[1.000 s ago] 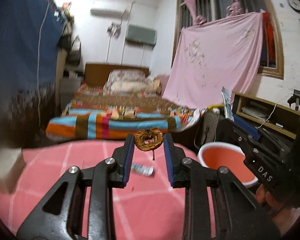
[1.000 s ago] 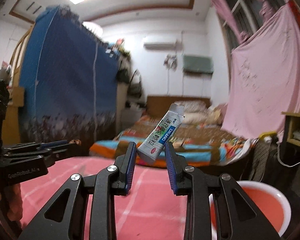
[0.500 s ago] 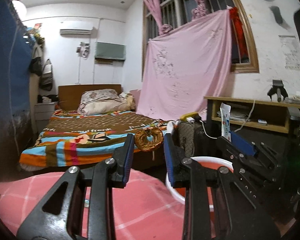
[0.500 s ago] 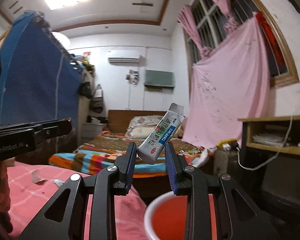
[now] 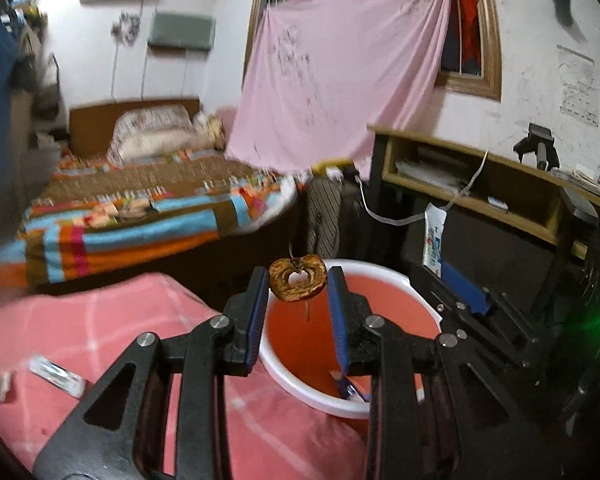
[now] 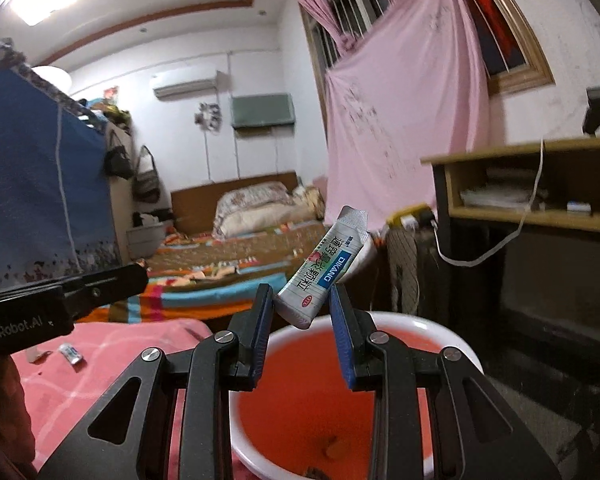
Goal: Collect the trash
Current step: 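Carry the dried peel and toothpaste tube in both grippers over the bucket, then open both grippers to drop the peel and tube into the bucket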
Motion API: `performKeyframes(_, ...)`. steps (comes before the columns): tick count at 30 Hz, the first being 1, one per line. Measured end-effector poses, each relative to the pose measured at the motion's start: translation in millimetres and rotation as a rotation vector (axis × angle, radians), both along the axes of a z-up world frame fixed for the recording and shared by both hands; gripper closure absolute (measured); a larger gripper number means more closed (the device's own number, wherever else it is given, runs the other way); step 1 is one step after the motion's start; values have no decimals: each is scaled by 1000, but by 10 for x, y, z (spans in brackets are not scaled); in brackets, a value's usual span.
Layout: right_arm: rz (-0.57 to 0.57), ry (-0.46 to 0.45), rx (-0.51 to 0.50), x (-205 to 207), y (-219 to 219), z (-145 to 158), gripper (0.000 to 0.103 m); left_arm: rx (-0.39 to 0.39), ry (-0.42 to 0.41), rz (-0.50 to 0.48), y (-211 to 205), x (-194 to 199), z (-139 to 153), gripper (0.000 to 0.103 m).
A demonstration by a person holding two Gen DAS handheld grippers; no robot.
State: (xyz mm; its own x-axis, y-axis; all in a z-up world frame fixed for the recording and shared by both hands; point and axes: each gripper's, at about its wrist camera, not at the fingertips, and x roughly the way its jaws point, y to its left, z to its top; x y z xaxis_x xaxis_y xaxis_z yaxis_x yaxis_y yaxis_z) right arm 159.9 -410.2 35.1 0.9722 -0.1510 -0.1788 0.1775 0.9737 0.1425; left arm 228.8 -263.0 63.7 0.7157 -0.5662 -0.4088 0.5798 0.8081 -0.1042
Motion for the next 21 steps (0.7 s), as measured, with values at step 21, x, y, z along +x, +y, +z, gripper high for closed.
performKeyframes(21, -38, 167, 129, 116, -254, -227, 75, 106, 334, -37, -426, 373, -460, 93)
